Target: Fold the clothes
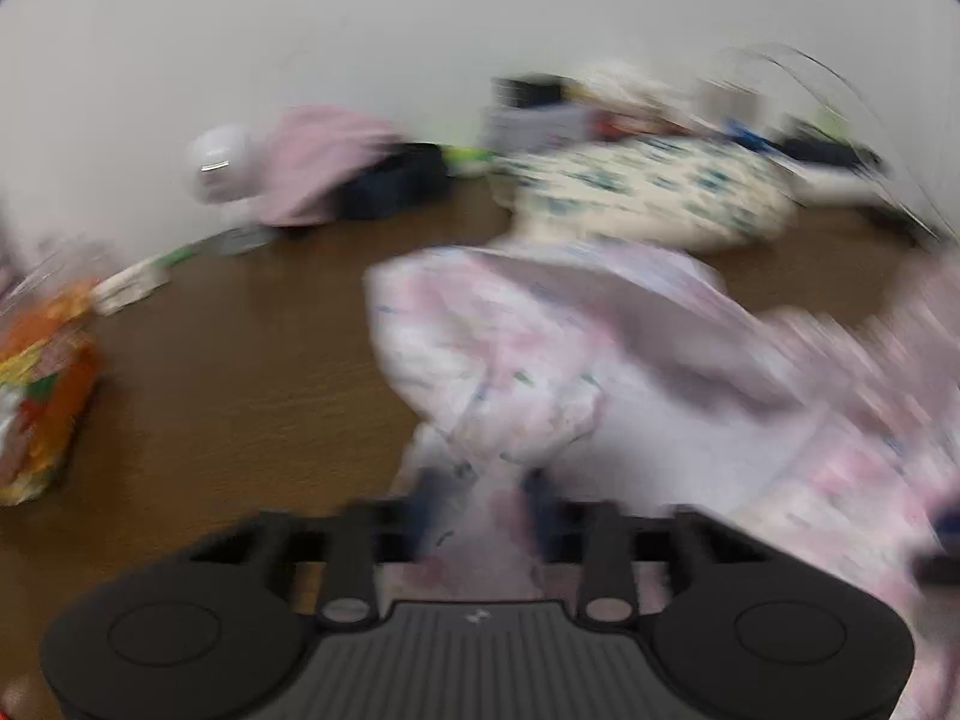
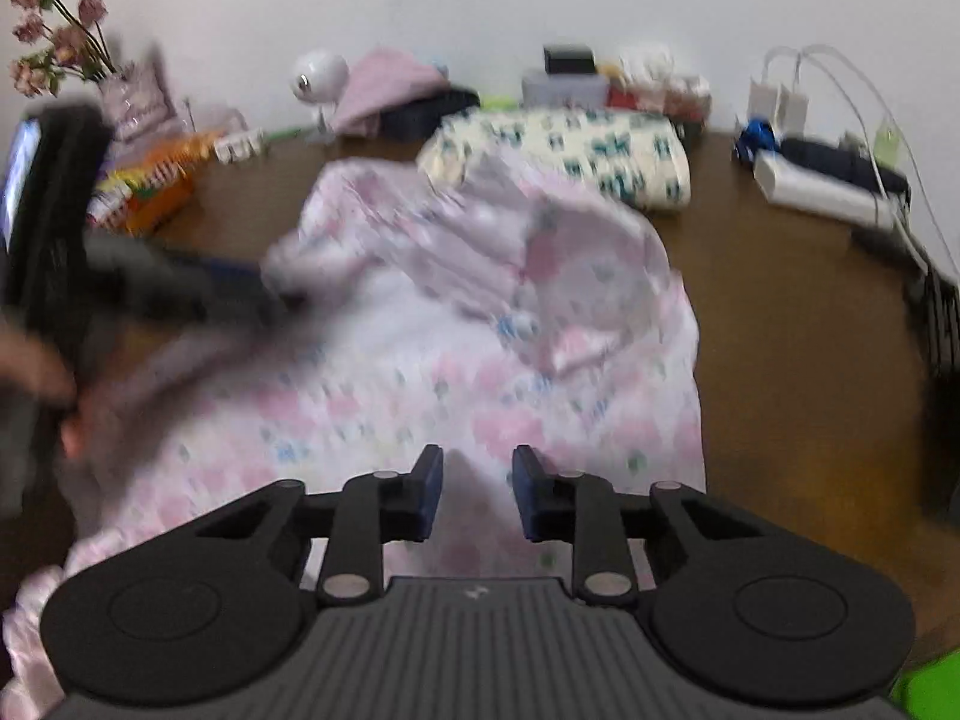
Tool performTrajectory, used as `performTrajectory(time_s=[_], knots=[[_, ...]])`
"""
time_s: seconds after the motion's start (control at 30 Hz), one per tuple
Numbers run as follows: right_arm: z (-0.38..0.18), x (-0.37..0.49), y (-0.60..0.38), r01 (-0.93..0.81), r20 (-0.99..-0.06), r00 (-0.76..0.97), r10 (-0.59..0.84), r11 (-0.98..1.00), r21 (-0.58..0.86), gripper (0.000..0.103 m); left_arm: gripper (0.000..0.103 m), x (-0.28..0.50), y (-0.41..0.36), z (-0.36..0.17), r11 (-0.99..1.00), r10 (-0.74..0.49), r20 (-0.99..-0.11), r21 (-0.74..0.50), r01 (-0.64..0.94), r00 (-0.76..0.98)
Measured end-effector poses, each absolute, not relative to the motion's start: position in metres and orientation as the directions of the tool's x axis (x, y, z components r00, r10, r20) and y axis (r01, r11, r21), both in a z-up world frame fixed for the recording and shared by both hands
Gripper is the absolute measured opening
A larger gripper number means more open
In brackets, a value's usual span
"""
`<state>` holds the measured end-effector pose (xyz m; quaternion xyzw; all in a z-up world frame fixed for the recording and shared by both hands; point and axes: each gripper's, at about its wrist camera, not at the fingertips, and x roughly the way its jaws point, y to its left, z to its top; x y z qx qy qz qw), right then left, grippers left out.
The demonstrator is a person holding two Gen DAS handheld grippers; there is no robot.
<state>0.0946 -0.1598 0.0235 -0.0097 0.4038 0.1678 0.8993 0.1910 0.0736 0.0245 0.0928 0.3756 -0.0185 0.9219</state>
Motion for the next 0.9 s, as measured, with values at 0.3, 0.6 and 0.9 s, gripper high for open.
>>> performTrajectory(time_s=[0.3, 0.6, 0.9], knots=[[0.042, 0.103, -0.17, -0.326, -0.685, 0.657, 0.315, 0.938, 0.118, 0.02, 0.046, 0.164, 0.138, 0.081, 0.958, 0.264, -0.538, 0.049, -0.283, 0.801], [0.054, 0.205, -0.143, -0.242, -0.617, 0.754, 0.227, 0.968, 0.061, 0.008, 0.054, 0.143, 0.071, 0.054, 0.99, 0.054, -0.633, 0.138, 0.044, 0.773], [0.075, 0.128, -0.187, -0.175, -0.598, 0.758, 0.261, 0.964, 0.198, 0.052, 0.067, 0.014, 0.052, 0.068, 0.974, -0.139, -0.602, 0.06, 0.218, 0.786]])
